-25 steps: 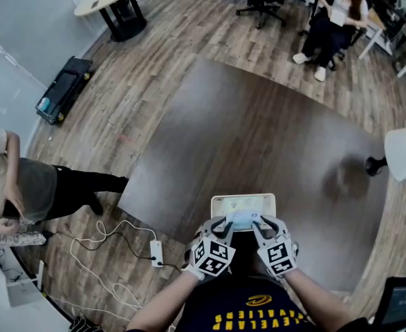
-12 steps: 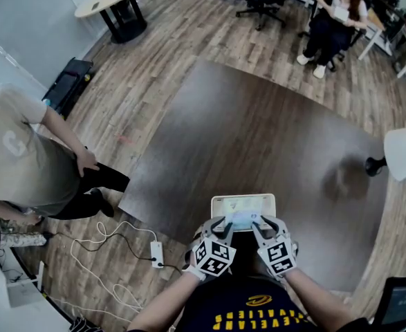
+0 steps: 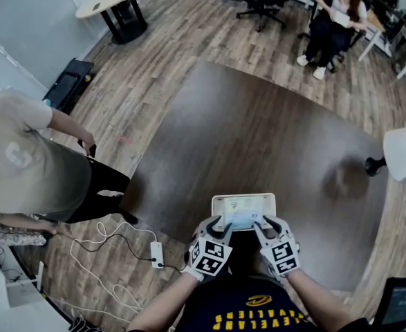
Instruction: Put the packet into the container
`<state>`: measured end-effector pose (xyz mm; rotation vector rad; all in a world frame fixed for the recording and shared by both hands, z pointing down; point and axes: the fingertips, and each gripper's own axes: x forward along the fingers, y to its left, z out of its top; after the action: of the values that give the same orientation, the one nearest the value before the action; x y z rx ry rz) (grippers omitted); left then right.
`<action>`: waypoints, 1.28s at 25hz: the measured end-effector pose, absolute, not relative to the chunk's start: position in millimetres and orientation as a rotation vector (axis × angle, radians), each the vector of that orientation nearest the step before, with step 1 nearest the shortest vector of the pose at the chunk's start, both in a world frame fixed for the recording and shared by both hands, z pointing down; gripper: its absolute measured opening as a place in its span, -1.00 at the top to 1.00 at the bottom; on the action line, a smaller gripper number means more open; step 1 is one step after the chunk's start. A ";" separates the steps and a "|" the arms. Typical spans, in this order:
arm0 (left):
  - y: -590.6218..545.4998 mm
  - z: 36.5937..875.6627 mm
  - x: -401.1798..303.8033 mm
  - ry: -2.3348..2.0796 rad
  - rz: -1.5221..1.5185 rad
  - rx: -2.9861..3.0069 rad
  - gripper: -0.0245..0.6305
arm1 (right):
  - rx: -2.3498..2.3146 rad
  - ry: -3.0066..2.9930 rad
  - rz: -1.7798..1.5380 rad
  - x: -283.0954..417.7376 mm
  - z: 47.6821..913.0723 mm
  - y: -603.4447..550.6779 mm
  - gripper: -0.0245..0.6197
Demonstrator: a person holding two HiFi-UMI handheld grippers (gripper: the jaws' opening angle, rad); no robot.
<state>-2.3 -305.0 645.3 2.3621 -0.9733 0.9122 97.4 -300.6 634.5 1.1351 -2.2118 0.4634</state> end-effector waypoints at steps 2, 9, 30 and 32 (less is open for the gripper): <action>-303.9 639.8 -2.6 -0.979 0.871 2.363 0.49 | 1.139 -2.212 0.478 100.6 634.6 -297.7 0.59; -300.1 609.7 -8.1 -1.019 0.766 2.351 0.49 | 1.248 -2.242 0.542 103.8 610.3 -298.7 0.60; -264.4 470.7 21.5 -0.888 0.308 2.510 0.93 | 1.306 -2.604 0.572 63.6 474.4 -284.8 0.90; -266.3 455.7 22.9 -0.897 0.268 2.526 0.93 | 1.321 -2.630 0.532 59.5 456.4 -286.1 0.90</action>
<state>22.9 -266.3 455.7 2.5259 -0.8970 0.2683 59.5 -286.1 456.4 1.3210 -2.6298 0.5323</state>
